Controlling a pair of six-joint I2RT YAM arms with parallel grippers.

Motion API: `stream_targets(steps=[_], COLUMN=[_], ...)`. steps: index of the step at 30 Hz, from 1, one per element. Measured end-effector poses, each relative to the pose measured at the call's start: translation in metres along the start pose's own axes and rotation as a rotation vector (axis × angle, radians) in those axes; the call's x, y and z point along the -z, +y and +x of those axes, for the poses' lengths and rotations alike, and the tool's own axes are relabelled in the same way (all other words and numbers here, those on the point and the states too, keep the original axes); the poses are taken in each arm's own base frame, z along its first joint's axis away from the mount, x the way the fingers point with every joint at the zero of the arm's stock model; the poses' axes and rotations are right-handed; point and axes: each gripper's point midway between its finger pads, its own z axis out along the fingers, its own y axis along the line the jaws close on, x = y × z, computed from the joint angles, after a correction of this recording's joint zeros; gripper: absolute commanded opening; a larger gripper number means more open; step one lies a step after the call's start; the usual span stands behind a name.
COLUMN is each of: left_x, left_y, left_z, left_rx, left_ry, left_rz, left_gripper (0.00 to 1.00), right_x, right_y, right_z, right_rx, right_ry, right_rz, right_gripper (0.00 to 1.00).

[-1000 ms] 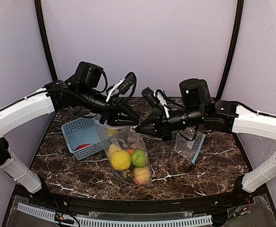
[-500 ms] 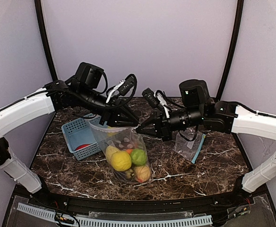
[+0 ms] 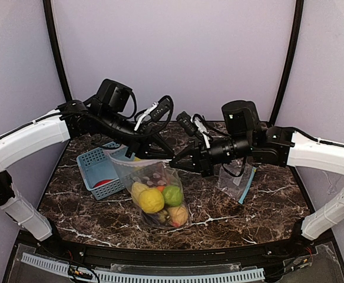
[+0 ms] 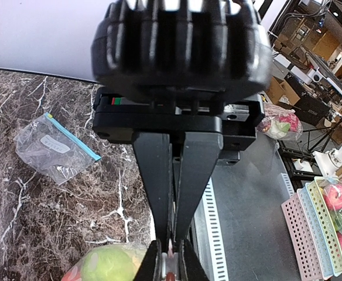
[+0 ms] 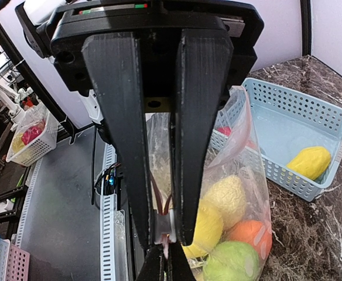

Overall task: Place the food in the zip-top bag and seal the zipper
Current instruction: Zip the zipper of the food storage bag.

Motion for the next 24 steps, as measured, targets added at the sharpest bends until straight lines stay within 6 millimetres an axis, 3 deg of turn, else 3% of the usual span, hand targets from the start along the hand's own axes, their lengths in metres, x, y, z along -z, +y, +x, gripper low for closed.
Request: stream_targets(steps=[24], left_x=[0.004], left_y=[0.016], left_z=[0.006], left_rx=[-0.006], left_ry=[0.026], left_rz=[-0.085], left_gripper=[0.01], right_x=[0.013], right_y=[-0.023], right_z=[0.009], right_rx=[-0.061], right_ry=[-0.016], right_rz=[0.09], right_gripper=[0.0])
